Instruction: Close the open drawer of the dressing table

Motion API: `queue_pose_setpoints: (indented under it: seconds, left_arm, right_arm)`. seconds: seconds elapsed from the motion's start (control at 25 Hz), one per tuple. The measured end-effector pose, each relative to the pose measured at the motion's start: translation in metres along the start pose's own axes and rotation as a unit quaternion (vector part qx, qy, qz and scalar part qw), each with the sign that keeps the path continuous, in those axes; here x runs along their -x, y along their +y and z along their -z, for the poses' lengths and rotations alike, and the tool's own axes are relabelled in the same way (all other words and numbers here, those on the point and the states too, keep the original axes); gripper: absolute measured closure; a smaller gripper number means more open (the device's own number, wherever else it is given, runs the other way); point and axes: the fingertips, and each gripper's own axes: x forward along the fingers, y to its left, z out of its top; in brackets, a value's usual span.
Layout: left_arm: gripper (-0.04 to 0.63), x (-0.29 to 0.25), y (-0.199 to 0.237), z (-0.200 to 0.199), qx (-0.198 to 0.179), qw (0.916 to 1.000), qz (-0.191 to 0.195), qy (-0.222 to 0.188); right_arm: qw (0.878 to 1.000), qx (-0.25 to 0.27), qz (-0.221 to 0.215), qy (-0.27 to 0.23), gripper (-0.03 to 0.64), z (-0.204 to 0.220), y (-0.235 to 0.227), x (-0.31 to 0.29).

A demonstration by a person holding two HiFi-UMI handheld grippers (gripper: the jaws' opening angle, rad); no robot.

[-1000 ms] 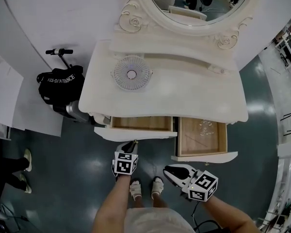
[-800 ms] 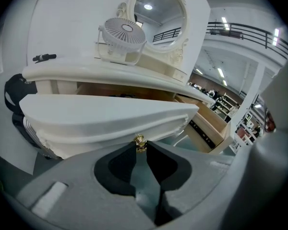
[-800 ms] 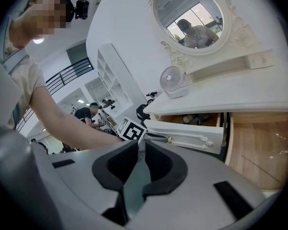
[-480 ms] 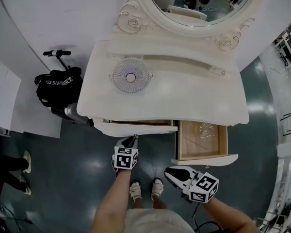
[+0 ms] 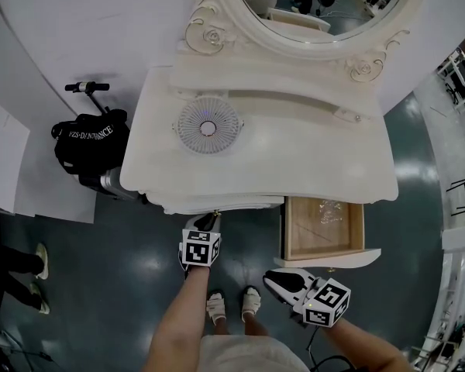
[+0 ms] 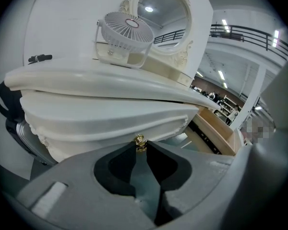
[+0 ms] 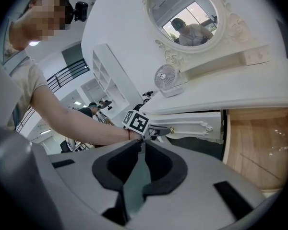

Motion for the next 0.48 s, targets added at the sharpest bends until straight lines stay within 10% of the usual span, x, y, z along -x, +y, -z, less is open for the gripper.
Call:
queue_pose_setpoints:
  seconds: [0.48]
  left_arm:
    - [0.523, -0.017, 0.010, -0.023, 0.007, 0.9999, -0.005, -0.012]
  right_arm:
    - [1.000, -0.007, 0.011, 0.001, 0.563, -0.001, -0.007, -0.001]
